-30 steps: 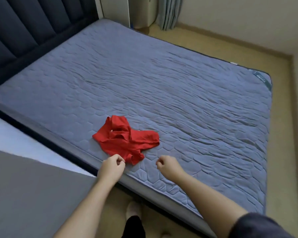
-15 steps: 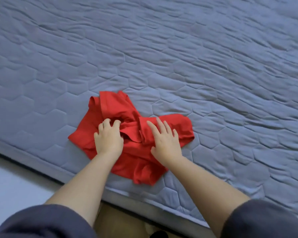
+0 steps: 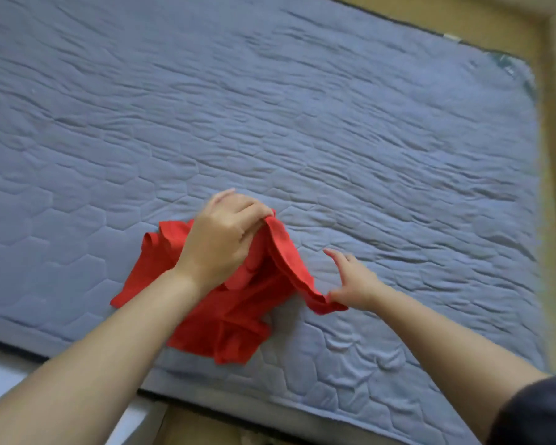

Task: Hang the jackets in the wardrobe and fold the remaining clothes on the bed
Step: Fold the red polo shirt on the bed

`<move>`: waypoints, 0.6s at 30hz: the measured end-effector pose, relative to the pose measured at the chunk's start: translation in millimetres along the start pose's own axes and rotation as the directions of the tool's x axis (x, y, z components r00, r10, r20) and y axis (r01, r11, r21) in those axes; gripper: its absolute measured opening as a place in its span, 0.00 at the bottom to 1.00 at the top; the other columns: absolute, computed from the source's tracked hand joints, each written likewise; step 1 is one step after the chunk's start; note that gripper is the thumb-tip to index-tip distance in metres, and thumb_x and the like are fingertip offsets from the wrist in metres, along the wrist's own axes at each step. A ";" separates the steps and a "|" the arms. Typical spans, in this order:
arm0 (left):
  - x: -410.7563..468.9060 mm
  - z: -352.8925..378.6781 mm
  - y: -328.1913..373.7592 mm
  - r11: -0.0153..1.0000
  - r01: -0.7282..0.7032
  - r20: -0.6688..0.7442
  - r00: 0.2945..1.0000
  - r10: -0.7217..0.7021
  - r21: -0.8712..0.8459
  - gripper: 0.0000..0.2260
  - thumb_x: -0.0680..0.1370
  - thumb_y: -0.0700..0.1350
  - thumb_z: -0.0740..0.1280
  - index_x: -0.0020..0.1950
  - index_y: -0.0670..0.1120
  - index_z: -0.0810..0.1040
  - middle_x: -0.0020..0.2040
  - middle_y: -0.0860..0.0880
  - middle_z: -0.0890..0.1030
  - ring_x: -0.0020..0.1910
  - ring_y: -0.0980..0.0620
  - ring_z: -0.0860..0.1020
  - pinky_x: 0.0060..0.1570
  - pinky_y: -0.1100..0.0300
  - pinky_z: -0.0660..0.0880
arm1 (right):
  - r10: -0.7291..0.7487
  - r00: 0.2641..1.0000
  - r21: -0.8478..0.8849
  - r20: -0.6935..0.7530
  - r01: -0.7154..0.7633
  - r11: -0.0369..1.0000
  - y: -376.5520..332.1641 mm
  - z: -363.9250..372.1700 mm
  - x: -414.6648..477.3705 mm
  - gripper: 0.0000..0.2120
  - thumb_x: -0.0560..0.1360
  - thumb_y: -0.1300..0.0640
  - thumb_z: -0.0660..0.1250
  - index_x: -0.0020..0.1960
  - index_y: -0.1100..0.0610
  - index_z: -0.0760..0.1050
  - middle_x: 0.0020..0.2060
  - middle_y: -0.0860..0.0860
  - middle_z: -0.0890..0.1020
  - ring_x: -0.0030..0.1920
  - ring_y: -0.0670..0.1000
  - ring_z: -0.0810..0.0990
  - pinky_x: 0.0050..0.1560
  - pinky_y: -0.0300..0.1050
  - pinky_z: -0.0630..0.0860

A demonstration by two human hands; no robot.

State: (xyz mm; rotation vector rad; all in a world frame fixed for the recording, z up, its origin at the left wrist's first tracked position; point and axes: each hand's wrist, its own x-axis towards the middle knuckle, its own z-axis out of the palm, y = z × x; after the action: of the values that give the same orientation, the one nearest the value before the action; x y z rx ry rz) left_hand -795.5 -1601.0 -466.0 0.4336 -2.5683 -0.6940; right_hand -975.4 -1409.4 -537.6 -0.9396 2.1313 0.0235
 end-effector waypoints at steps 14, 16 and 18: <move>142.7 -205.3 318.2 0.935 -0.121 -0.168 0.968 0.185 0.332 0.14 0.80 0.51 0.57 0.51 0.44 0.78 0.38 0.40 0.81 0.37 0.34 0.78 0.34 0.48 0.71 | -0.148 0.849 0.713 -0.507 0.510 0.481 -61.3 -211.4 -262.0 0.12 0.78 0.67 0.52 0.41 0.56 0.67 0.36 0.53 0.73 0.38 0.50 0.73 0.41 0.43 0.73; 154.2 -227.2 365.5 0.916 -0.110 -0.159 0.970 0.184 0.387 0.13 0.81 0.52 0.58 0.50 0.45 0.77 0.36 0.41 0.79 0.37 0.36 0.77 0.34 0.50 0.71 | -0.013 0.789 0.705 -0.614 0.556 0.440 -45.9 -234.0 -299.9 0.13 0.79 0.66 0.51 0.38 0.56 0.66 0.33 0.52 0.69 0.35 0.48 0.68 0.36 0.40 0.68; 162.6 -251.3 404.0 0.855 -0.191 -0.065 0.966 0.252 0.482 0.18 0.78 0.61 0.59 0.47 0.47 0.75 0.29 0.49 0.72 0.32 0.40 0.75 0.32 0.55 0.66 | 0.040 0.728 0.678 -0.685 0.615 0.403 -19.8 -264.6 -337.7 0.12 0.81 0.63 0.52 0.43 0.62 0.72 0.36 0.54 0.71 0.38 0.49 0.70 0.41 0.45 0.68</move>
State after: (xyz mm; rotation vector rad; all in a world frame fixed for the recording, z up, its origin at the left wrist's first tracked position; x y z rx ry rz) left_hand -884.0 -1433.1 -0.4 0.3064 -2.5933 0.0542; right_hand -997.3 -1297.5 -123.5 -0.6690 1.9608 -1.6950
